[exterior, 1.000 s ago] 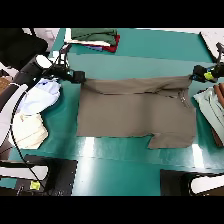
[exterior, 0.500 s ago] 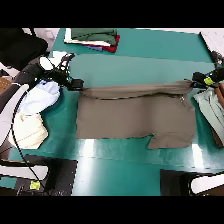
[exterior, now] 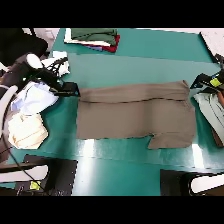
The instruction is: Fold the shirts.
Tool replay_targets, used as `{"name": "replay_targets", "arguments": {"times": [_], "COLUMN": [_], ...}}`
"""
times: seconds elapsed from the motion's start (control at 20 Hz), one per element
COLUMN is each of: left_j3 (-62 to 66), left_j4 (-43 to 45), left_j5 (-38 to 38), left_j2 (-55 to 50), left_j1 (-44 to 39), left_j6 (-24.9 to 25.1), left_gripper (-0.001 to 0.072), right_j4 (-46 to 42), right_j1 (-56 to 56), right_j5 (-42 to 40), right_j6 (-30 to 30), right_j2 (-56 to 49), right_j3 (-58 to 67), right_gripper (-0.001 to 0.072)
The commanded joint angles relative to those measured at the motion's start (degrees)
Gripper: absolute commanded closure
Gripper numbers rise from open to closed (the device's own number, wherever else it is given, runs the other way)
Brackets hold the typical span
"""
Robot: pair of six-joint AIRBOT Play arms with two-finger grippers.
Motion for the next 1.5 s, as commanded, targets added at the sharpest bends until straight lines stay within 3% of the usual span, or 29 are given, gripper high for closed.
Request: {"name": "replay_targets", "arguments": {"times": [0.0,0.15,0.35,0.75,0.85,0.95,1.0,1.05,1.1,1.2,1.45], "left_j3": [-10.78,-26.75,-38.82,-43.04,-44.72,-45.27,-45.27,-45.2,-45.16,-44.0,-30.53], "left_j4": [0.22,-5.07,-11.69,-20.28,-24.39,-24.79,-25.29,-26.21,-28.5,-32.61,-31.23], "left_j5": [-3.26,-3.48,0.39,10.34,10.93,10.84,11.04,11.61,12.26,11.61,9.35], "left_j2": [10.27,16.63,16.76,16.61,16.61,16.61,16.61,16.61,16.61,16.61,16.61], "left_j1": [2.8,5.57,6.08,6.08,5.86,4.15,3.5,2.99,2.67,2.69,4.52], "left_j6": [-2.78,-3.96,-2.86,2.43,4.79,5.2,5.68,7.06,9.2,10.05,9.77], "left_gripper": [-0.0003,-0.0004,-0.0003,0.0,0.0172,0.0193,0.0373,0.0623,0.0681,0.0681,0.0681], "right_j4": [0.42,0.42,0.28,0.17,0.17,0.17,0.17,-0.15,-0.31,0.13,0.31], "right_j1": [-0.17,1.66,5.6,7.85,6.27,3.98,2.73,1.4,-0.2,-3.82,-9.77], "right_j5": [-0.48,-5.18,-11.02,-16.9,-17.27,-16.79,-15.76,-13.62,-12.5,-11.08,-7.28], "right_j6": [0.37,0.35,-0.2,-1.11,-1.11,-1.11,-1.11,-1.16,-1.14,-1.14,-0.28], "right_j2": [5.62,12.07,18.88,29.62,31.45,32.79,33.14,33.09,33.16,34.1,42.45], "right_j3": [-5.42,-13.79,-22.49,-28.92,-28.89,-28.89,-28.92,-29.11,-30.8,-36.72,-54.05], "right_gripper": [0.0053,0.0053,0.0053,0.0053,0.0053,0.0053,0.0053,0.0053,0.0053,0.0053,0.0053]}}
